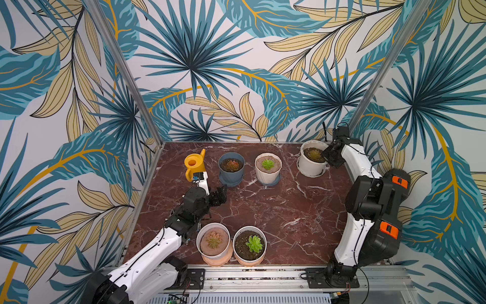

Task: Water the succulent around the soil edge
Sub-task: Move the pot to the center of the board.

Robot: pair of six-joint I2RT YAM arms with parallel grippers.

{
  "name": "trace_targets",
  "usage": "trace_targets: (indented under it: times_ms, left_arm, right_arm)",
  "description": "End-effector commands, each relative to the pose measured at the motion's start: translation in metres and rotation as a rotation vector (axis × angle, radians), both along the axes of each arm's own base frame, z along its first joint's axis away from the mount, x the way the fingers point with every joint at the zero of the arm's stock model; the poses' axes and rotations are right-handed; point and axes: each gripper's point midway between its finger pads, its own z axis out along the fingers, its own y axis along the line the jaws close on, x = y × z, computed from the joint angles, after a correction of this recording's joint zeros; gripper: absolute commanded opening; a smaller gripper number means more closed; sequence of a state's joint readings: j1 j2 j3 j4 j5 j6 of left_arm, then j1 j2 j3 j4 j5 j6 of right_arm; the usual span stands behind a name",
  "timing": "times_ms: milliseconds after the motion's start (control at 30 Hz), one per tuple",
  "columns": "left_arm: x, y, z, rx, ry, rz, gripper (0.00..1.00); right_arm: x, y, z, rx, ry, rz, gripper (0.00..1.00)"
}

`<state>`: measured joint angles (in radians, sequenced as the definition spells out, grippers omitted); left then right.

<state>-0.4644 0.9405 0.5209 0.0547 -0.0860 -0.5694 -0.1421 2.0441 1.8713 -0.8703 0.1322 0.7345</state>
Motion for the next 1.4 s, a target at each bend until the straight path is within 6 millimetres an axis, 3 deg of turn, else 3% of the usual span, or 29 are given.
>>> trace_targets:
  times_ms: [0,133,400,733,1067,1367]
  left_arm:
    - [0.001,-0.003,0.012,-0.012,-0.020,-0.006,0.87]
    - [0.002,-0.004,0.009,-0.009,-0.013,-0.008,0.86]
    - [0.005,-0.004,0.001,0.002,0.002,0.000,0.87]
    - [0.008,-0.004,-0.006,0.019,0.016,0.005,0.86]
    - [0.003,0.016,0.000,0.095,0.049,0.082,0.86]
    - [-0.027,0.035,-0.001,0.162,0.167,0.100,0.87]
  right_arm:
    - [-0.018,0.034,0.010,0.023,0.029,0.139,0.00]
    - [-0.026,0.055,0.020,-0.011,0.041,0.224,0.00]
    - [-0.034,0.109,0.012,0.014,0.040,0.349,0.00]
    - [-0.041,0.154,0.009,0.061,0.003,0.428,0.01]
    - [-0.054,0.122,0.022,-0.127,-0.014,0.407,0.05]
    - [-0.059,0.114,0.036,-0.212,-0.060,0.452,0.42]
